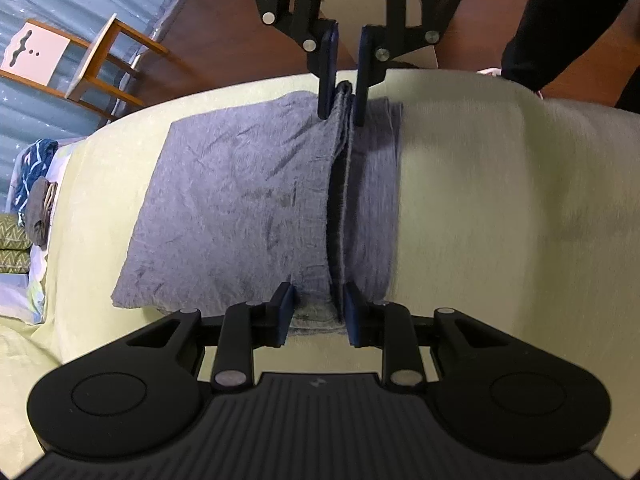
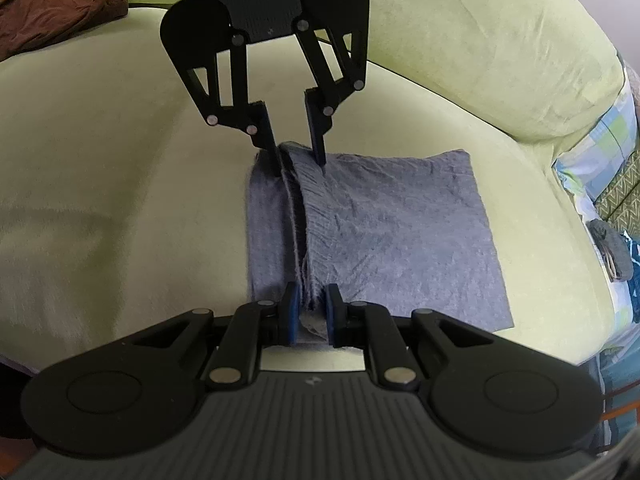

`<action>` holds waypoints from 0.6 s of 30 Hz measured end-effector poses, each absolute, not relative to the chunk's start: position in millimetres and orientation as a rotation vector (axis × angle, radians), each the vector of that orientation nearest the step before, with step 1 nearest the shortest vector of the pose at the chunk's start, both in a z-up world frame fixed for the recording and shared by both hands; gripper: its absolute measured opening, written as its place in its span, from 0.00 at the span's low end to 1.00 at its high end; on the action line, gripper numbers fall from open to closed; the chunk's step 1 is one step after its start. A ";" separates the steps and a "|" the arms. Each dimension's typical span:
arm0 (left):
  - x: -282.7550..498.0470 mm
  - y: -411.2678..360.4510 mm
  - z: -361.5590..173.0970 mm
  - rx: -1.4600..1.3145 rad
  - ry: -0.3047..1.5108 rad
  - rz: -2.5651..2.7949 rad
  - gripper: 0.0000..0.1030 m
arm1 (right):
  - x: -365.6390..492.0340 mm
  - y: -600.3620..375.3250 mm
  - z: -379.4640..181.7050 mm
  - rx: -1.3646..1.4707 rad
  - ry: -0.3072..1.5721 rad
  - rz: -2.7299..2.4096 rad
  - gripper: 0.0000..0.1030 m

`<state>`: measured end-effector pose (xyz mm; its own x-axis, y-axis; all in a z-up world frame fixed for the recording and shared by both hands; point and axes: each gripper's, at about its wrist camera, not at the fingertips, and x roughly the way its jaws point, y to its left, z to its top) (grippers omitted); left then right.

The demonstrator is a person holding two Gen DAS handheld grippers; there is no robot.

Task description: Fold clothes

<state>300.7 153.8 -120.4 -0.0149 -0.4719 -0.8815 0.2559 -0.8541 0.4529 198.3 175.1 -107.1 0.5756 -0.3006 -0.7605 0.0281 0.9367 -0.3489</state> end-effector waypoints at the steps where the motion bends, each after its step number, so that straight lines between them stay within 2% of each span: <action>1: 301.6 153.6 -120.3 1.769 -0.220 -1.918 0.31 | 199.5 175.6 -106.9 -0.314 0.941 -0.199 0.10; 18: 300.0 167.8 -118.1 1.757 -0.205 -1.953 0.31 | 193.3 177.7 -110.2 -0.329 0.984 -0.159 0.10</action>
<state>300.0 167.8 -118.1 -0.0406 -0.4569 -0.8886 0.2620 -0.8631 0.4318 193.3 177.7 -110.2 0.5468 -0.2791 -0.7894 -0.0165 0.9390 -0.3434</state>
